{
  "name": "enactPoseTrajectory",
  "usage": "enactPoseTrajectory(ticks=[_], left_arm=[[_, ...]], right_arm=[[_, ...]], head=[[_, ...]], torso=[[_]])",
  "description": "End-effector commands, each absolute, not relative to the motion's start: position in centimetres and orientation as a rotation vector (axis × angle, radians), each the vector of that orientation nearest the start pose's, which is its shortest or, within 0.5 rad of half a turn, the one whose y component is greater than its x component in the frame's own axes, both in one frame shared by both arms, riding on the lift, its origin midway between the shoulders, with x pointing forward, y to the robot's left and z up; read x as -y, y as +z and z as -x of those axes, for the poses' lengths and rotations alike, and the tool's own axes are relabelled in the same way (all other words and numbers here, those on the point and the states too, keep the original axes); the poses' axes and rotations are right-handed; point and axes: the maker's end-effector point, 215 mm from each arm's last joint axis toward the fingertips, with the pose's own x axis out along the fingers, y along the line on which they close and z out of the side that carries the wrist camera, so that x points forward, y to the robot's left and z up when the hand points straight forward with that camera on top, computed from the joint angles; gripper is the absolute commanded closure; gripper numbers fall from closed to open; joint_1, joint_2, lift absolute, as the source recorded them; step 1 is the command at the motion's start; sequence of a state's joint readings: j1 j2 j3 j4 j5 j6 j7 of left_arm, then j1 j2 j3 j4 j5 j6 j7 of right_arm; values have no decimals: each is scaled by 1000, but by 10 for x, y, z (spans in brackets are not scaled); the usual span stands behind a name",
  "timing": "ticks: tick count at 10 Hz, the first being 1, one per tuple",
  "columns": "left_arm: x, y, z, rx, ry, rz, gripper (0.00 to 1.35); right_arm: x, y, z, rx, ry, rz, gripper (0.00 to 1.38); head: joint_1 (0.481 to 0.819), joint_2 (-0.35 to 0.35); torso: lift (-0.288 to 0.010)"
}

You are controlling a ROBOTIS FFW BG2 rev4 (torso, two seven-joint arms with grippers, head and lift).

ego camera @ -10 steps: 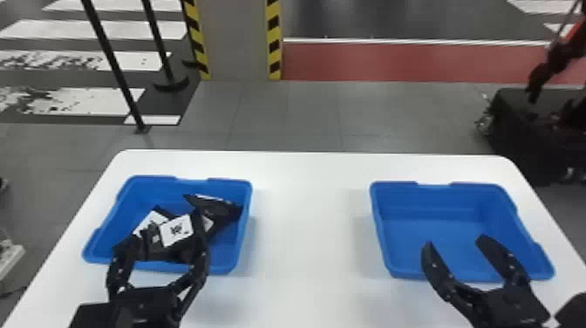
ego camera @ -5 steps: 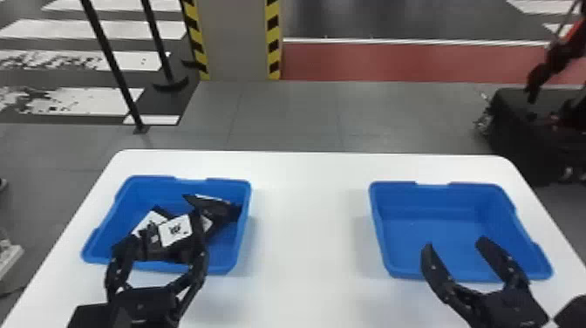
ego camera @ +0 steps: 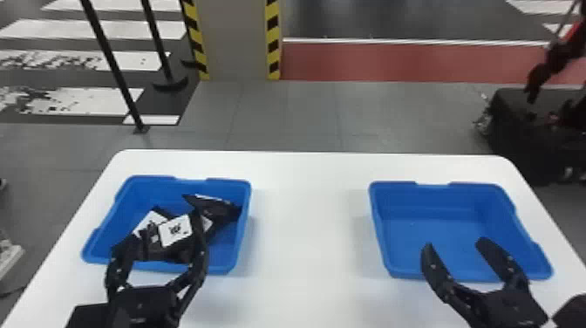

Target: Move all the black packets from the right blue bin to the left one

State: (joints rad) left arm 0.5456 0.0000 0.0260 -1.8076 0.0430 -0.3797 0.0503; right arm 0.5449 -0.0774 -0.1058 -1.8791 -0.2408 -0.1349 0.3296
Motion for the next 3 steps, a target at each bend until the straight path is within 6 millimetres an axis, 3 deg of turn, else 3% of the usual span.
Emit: enactPoseTrajectory(ticks=[1,3], left_arm=[[-254,-377,-413,55,82,17,90],[-254,-379,-413,53,80,16,90]], right_arm=[[237,-393,-413,-69,228,-126,91],[237,-397,-412,-78,229,-122,91]], head=[[695,28],[695,23]], torso=[[-110],[-110]])
